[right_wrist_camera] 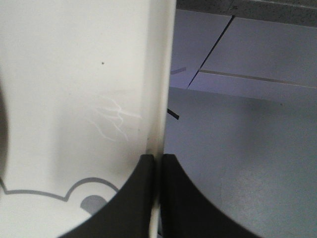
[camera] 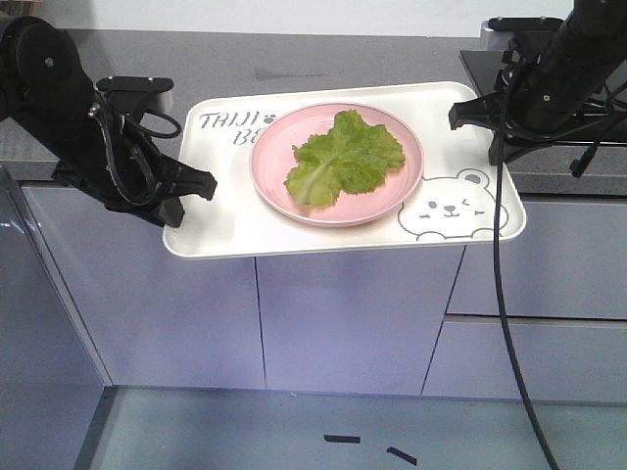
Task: Transfer vegetables to tray and serve
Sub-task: 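Keep holding the tray while driving to the other counter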
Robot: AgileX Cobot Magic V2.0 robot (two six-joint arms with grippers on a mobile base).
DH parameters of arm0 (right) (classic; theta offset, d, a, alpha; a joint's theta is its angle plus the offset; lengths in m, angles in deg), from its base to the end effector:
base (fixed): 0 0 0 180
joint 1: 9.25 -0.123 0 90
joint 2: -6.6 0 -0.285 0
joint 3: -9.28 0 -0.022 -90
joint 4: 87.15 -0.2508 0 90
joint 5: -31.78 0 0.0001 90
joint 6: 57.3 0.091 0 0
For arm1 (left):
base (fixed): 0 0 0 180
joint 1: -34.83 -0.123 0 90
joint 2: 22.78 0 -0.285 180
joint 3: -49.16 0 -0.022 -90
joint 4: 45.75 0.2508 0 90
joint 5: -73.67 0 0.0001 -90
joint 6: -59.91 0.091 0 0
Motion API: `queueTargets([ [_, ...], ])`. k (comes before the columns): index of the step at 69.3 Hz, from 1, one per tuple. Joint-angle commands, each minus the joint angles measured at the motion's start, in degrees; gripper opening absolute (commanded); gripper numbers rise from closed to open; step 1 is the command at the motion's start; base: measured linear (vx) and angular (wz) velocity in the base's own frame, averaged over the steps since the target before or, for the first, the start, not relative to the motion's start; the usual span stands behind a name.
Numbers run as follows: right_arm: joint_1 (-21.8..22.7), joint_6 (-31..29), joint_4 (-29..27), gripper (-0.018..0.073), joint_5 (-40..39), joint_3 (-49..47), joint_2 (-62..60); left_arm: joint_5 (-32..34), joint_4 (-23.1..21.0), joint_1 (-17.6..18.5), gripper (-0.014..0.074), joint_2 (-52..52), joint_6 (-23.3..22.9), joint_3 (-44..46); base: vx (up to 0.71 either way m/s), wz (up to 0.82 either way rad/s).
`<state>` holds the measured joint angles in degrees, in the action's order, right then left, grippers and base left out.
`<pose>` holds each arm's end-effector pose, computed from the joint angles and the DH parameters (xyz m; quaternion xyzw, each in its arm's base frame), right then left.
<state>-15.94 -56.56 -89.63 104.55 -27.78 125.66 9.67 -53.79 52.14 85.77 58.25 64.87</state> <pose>0.4191 0.0529 0.3465 -0.0489 0.9744 0.0357 0.2165 0.3575 -0.1234 0.3198 0.1158 0.9705 -0.1000 0.1863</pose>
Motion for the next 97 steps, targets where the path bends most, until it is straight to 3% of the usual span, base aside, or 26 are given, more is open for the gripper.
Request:
queueTargets([
  [1,-0.5,-0.7,-2.7,-0.0006,0.7,-1.8,-3.4,3.6,-3.5,0.8,-0.0006,-3.2,0.9,1.9,0.03,-0.03],
  [97,-0.5,-0.7,-2.7,-0.0006,0.7,-1.8,-3.4,3.6,-3.5,0.8,-0.0006,-3.2,0.9,1.9,0.07,-0.02],
])
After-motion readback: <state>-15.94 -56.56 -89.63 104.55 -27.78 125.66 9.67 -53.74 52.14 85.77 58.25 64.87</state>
